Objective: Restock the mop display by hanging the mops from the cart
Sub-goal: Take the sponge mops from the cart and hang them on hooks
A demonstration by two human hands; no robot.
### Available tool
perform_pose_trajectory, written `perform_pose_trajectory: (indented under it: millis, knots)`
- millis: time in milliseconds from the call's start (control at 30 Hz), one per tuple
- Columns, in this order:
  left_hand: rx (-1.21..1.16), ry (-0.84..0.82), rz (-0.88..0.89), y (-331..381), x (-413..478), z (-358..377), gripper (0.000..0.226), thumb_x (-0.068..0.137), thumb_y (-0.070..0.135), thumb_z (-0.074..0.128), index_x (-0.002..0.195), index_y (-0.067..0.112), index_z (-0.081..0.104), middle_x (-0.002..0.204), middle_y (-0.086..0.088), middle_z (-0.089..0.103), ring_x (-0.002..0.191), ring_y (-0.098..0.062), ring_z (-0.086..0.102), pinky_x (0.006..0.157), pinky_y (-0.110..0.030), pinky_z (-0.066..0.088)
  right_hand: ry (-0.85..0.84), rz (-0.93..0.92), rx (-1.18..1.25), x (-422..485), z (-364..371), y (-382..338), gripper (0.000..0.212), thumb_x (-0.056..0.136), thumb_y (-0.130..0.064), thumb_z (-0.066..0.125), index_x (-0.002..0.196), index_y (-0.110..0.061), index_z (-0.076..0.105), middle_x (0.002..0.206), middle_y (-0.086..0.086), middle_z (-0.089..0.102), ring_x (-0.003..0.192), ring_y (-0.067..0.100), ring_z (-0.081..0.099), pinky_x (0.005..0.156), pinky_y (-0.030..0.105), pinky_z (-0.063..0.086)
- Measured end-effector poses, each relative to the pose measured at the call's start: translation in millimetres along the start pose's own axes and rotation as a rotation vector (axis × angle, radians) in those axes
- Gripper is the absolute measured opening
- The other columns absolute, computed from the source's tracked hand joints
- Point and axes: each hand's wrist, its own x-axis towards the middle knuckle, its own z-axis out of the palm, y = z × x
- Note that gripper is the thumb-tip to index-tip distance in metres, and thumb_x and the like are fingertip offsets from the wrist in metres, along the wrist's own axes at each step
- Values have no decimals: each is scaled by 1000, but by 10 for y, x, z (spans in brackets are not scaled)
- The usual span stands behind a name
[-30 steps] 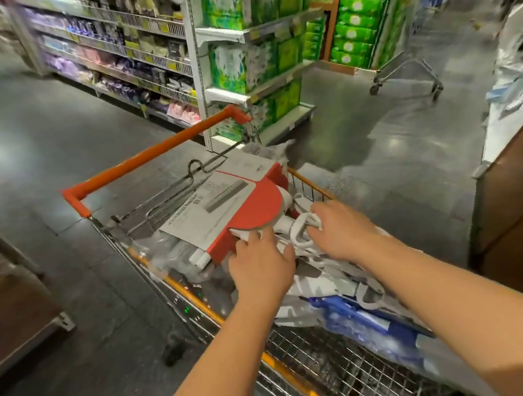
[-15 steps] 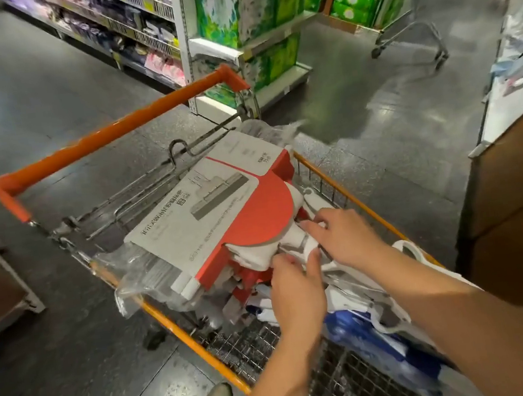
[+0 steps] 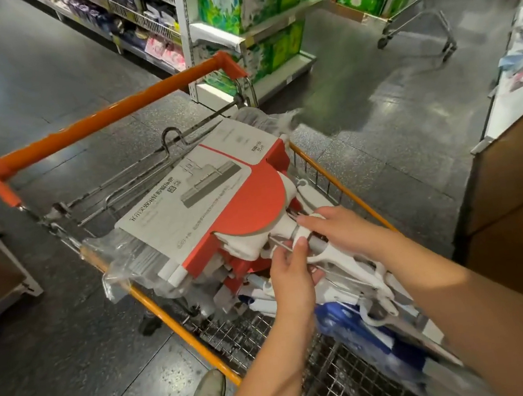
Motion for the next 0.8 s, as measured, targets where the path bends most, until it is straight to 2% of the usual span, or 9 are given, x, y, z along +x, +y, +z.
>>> perform_pose_trajectory:
  millis: [67,167,233,333,433,500,600,667,800]
  knots:
    - [-29,6,-2,2,-30,16,27,99,29,50,114,9,58,88,1,59,67,-10,52,69,-26,54,-12,-16,30,-14,-25,19,65,93,-42,57,145,-8,38,148,6,41,133,20,41,94,25,30]
    - [-54,-2,6,21,-144,49,23,99,30,50,108,12,60,89,0,58,72,-12,53,76,-32,55,-18,-37,32,-135,-44,-16,58,93,-42,57,139,-10,46,143,5,47,130,20,45,97,27,34]
    - [-82,-13,27,66,-236,74,22,99,30,50,108,13,62,90,1,59,72,-12,54,72,-31,53,-8,-60,18,-239,-56,-86,57,91,-46,57,136,-11,51,139,5,52,126,20,49,102,33,38]
    - [-123,-27,70,196,-344,124,26,99,29,50,114,12,62,93,1,63,72,-11,57,66,-26,52,19,-109,1,-387,-138,-237,61,91,-46,57,138,-9,48,141,4,49,128,20,47,107,37,37]
    - [-153,-36,108,398,-428,179,28,99,29,51,114,9,62,93,0,63,70,-11,58,61,-24,51,56,-162,-34,-513,-229,-476,40,95,-37,54,121,-6,58,123,5,60,111,18,55,93,32,40]
    - [-161,-53,151,549,-480,196,28,99,30,49,114,10,62,91,1,62,73,-13,58,60,-22,51,74,-194,-41,-600,-270,-651,28,96,-35,53,111,-12,60,110,2,62,102,17,56,88,33,42]
    - [-187,-80,218,795,-526,221,27,100,29,48,113,12,63,85,3,63,74,-16,57,60,-23,50,125,-233,-55,-701,-328,-911,26,95,-35,54,105,-11,58,101,2,60,98,17,55,88,33,42]
    - [-207,-85,253,991,-537,249,26,100,27,48,112,10,63,79,5,63,67,-14,57,59,-25,49,174,-241,-78,-794,-370,-1140,33,95,-34,55,101,-1,55,95,5,58,93,16,53,88,36,42]
    - [-207,-161,298,1424,-495,272,25,101,28,45,110,13,63,76,4,61,61,-11,55,52,-21,47,281,-256,-54,-847,-431,-1579,39,92,-35,57,108,0,60,97,8,59,88,18,53,76,34,40]
